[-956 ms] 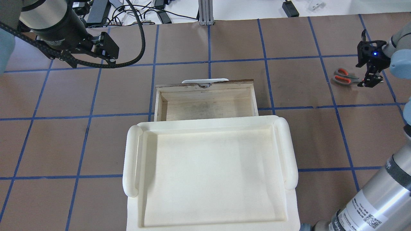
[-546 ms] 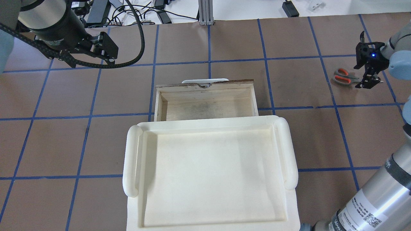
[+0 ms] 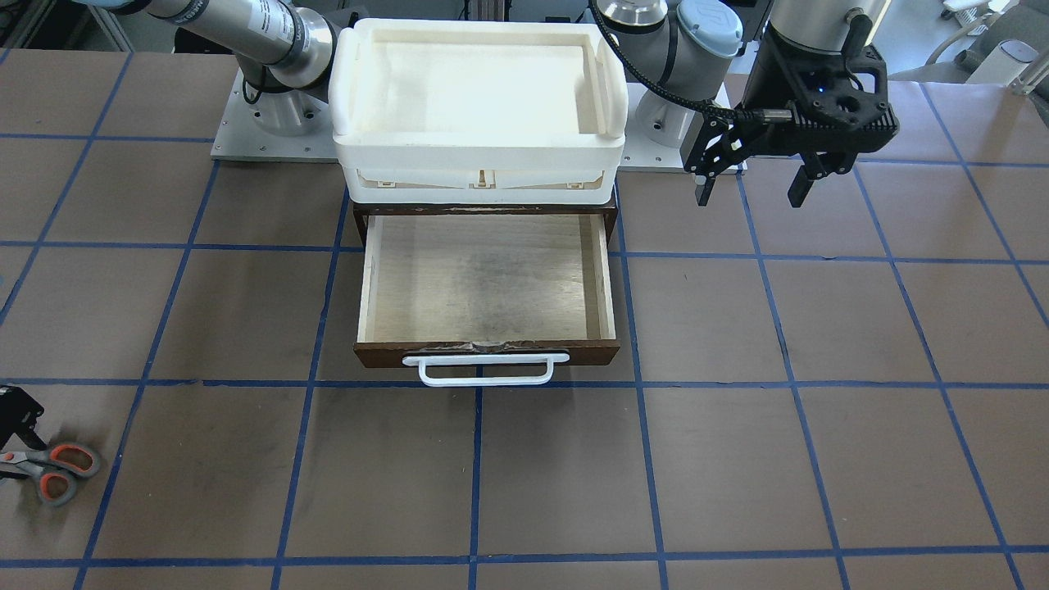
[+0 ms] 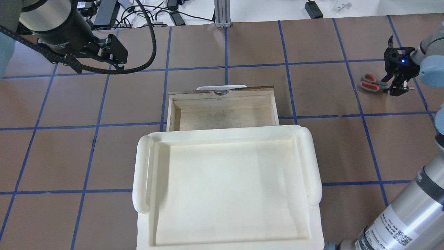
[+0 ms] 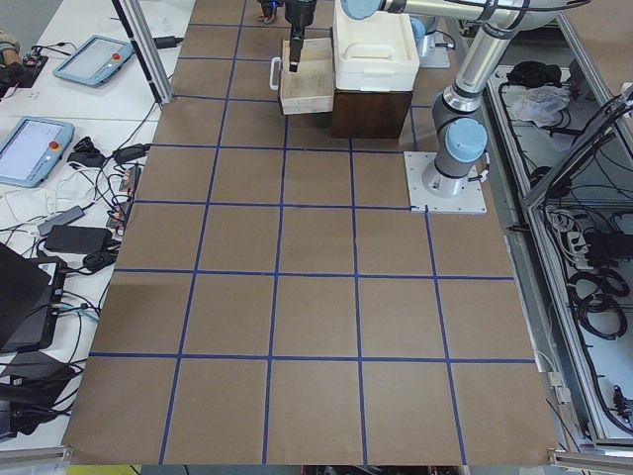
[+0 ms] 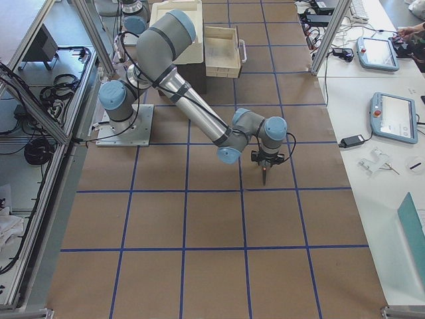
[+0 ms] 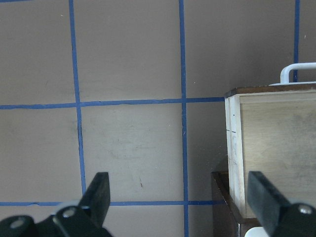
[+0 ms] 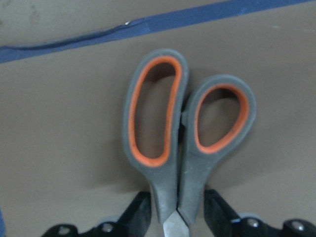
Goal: Put scissors in drawer and close it
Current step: 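Close the right gripper on the scissors and lift them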
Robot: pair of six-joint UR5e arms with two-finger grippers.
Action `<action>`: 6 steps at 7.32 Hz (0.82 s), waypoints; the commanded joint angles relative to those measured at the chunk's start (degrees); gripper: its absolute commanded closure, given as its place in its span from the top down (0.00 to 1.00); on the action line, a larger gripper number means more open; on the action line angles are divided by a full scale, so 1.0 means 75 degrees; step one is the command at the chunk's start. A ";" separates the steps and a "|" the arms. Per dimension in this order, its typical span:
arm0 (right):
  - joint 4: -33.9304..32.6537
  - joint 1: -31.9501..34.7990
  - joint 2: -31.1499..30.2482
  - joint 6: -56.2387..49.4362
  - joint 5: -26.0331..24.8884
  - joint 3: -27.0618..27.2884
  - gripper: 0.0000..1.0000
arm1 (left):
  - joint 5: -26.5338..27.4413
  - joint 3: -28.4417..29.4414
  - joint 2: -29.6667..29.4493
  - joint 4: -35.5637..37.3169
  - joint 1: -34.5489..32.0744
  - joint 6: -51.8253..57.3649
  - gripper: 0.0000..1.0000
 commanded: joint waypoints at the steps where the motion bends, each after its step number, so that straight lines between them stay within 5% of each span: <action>1: 0.0041 0.0054 -0.0043 0.0014 -0.0245 0.0000 0.00 | 0.0000 -0.0004 0.0001 -0.0010 0.0000 0.0000 1.00; 6: 0.0599 0.0322 -0.1024 0.0002 -0.0373 -0.0035 0.00 | -0.0035 0.0008 -0.0034 0.0014 -0.0012 0.0000 1.00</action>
